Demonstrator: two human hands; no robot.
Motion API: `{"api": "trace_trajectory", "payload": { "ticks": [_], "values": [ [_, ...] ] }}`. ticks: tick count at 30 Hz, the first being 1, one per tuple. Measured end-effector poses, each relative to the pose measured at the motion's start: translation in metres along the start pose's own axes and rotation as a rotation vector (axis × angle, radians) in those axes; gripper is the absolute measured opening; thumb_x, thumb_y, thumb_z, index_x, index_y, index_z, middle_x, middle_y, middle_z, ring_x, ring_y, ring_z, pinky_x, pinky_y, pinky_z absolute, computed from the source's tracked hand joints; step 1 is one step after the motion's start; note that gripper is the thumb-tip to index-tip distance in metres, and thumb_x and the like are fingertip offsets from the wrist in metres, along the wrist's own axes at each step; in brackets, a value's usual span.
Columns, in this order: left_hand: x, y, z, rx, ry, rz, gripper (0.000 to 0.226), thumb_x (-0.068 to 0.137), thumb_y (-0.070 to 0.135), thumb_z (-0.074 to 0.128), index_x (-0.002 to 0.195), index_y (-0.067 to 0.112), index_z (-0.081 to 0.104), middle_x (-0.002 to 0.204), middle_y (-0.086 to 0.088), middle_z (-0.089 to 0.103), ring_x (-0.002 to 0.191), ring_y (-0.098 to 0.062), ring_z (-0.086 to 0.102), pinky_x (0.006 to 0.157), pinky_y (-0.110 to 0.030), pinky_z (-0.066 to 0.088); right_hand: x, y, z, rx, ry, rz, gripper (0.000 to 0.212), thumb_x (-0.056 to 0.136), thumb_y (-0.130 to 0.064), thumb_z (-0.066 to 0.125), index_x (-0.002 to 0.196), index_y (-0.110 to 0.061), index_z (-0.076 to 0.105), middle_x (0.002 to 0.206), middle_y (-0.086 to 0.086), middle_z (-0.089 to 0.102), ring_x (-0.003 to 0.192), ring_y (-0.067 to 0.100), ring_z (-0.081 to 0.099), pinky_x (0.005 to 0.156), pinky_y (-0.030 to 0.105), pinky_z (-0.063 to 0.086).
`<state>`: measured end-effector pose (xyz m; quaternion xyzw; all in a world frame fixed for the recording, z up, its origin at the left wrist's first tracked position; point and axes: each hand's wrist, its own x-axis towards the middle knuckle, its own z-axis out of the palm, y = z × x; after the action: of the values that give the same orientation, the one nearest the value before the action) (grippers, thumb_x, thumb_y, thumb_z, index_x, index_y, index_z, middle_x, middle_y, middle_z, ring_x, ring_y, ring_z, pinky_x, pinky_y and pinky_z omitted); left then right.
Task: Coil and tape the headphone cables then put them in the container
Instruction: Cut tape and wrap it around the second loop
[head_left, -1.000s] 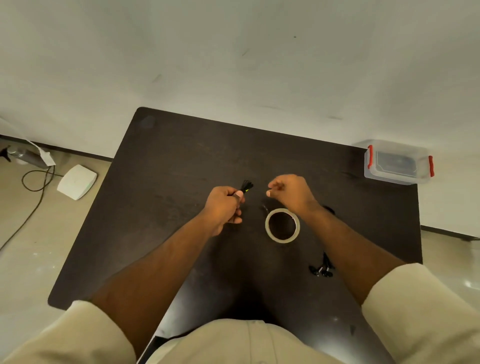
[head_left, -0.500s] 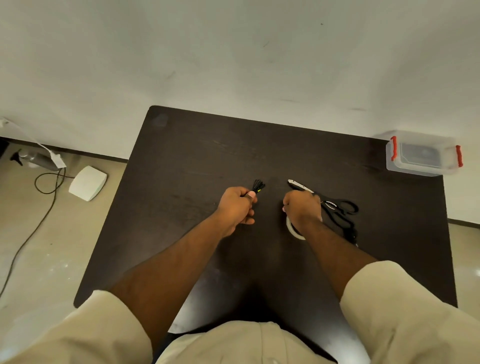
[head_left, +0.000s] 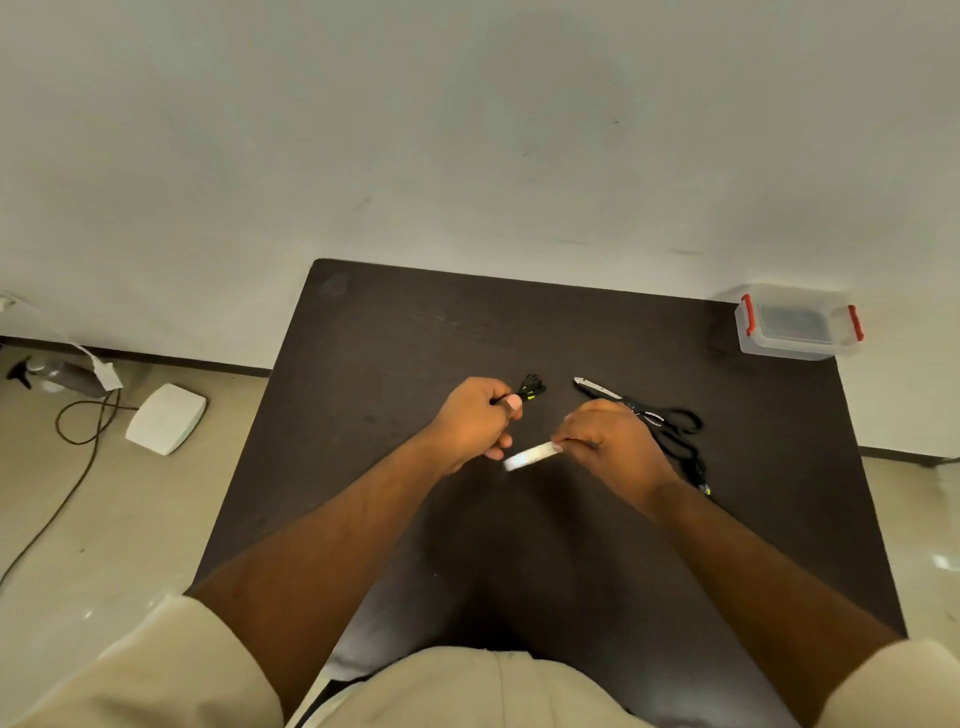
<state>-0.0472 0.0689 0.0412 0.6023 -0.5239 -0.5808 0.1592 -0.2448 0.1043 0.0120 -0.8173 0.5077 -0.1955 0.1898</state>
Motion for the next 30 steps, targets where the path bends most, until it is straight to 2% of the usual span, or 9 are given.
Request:
{"api": "trace_trajectory", "payload": {
  "ticks": [3, 7, 10, 15, 18, 23, 25, 27, 30],
  "values": [
    [-0.015, 0.012, -0.003, 0.138, -0.029, 0.084, 0.029, 0.099, 0.017, 0.048, 0.072, 0.015, 0.056, 0.06, 0.0, 0.048, 0.051, -0.013, 0.05, 0.05, -0.028, 0.047, 0.009, -0.026, -0.021, -0.003, 0.028, -0.132, 0.009, 0.079, -0.018, 0.066, 0.079, -0.017, 0.075, 0.073, -0.006, 0.07, 0.079, 0.011, 0.06, 0.077, 0.019, 0.042],
    [-0.032, 0.023, -0.015, 0.276, -0.008, 0.184, 0.034, 0.097, 0.016, 0.051, 0.064, 0.023, 0.054, 0.054, 0.006, 0.044, 0.051, -0.009, 0.038, 0.052, -0.025, 0.033, 0.021, -0.051, -0.037, -0.022, 0.014, -0.203, 0.025, 0.09, -0.032, 0.05, 0.078, -0.026, 0.071, 0.07, -0.006, 0.064, 0.075, 0.014, 0.06, 0.068, 0.029, 0.044],
    [-0.042, 0.027, -0.021, 0.306, 0.021, 0.216, 0.036, 0.097, 0.015, 0.052, 0.062, 0.025, 0.053, 0.055, 0.006, 0.044, 0.051, -0.008, 0.038, 0.051, -0.023, 0.032, 0.027, -0.06, -0.042, -0.169, 0.02, -0.305, 0.029, 0.096, -0.031, 0.052, 0.071, -0.028, 0.065, 0.067, -0.011, 0.06, 0.073, 0.013, 0.054, 0.064, 0.029, 0.038],
    [-0.057, 0.034, -0.026, 0.306, 0.04, 0.27, 0.03, 0.097, 0.016, 0.052, 0.07, 0.023, 0.059, 0.059, 0.006, 0.05, 0.052, -0.006, 0.042, 0.049, -0.02, 0.034, 0.028, -0.077, -0.057, -0.197, 0.15, -0.338, 0.028, 0.09, -0.04, 0.051, 0.075, -0.031, 0.073, 0.103, -0.007, 0.063, 0.101, 0.02, 0.05, 0.075, 0.036, 0.039],
    [-0.062, 0.04, -0.027, 0.315, 0.056, 0.305, 0.028, 0.097, 0.015, 0.051, 0.071, 0.02, 0.061, 0.059, 0.005, 0.05, 0.053, -0.008, 0.041, 0.05, -0.021, 0.034, 0.03, -0.08, -0.063, -0.119, 0.128, -0.295, 0.007, 0.084, -0.031, 0.068, 0.081, -0.031, 0.075, 0.121, -0.003, 0.06, 0.114, 0.019, 0.045, 0.086, 0.04, 0.038],
    [-0.07, 0.054, -0.035, 0.338, 0.02, 0.336, 0.03, 0.093, 0.012, 0.055, 0.063, 0.017, 0.057, 0.056, 0.007, 0.049, 0.05, -0.005, 0.042, 0.052, -0.021, 0.035, 0.032, -0.086, -0.073, 0.023, 0.071, -0.242, 0.013, 0.077, -0.02, 0.076, 0.089, -0.024, 0.077, 0.125, 0.0, 0.061, 0.117, 0.017, 0.049, 0.095, 0.04, 0.042],
    [-0.075, 0.059, -0.041, 0.291, -0.054, 0.308, 0.022, 0.092, 0.008, 0.055, 0.071, 0.006, 0.061, 0.055, 0.007, 0.045, 0.047, -0.004, 0.039, 0.049, -0.019, 0.034, 0.034, -0.089, -0.077, 0.068, 0.047, -0.262, 0.015, 0.078, -0.015, 0.075, 0.093, -0.018, 0.077, 0.121, 0.003, 0.063, 0.111, 0.016, 0.055, 0.093, 0.036, 0.048],
    [-0.081, 0.064, -0.05, 0.24, -0.127, 0.28, 0.017, 0.094, 0.008, 0.053, 0.089, -0.004, 0.063, 0.058, 0.003, 0.043, 0.049, -0.006, 0.037, 0.048, -0.019, 0.033, 0.036, -0.094, -0.083, 0.117, -0.008, -0.261, 0.017, 0.082, -0.014, 0.072, 0.098, -0.017, 0.076, 0.122, 0.0, 0.062, 0.109, 0.014, 0.059, 0.093, 0.03, 0.051],
    [-0.086, 0.071, -0.063, 0.249, -0.224, 0.265, 0.023, 0.099, 0.014, 0.049, 0.101, -0.005, 0.062, 0.065, -0.001, 0.045, 0.056, -0.008, 0.039, 0.051, -0.021, 0.035, 0.039, -0.097, -0.092, 0.074, -0.03, -0.295, 0.014, 0.085, -0.017, 0.069, 0.097, -0.018, 0.076, 0.123, -0.002, 0.061, 0.106, 0.01, 0.059, 0.089, 0.029, 0.053]
  ]
}}
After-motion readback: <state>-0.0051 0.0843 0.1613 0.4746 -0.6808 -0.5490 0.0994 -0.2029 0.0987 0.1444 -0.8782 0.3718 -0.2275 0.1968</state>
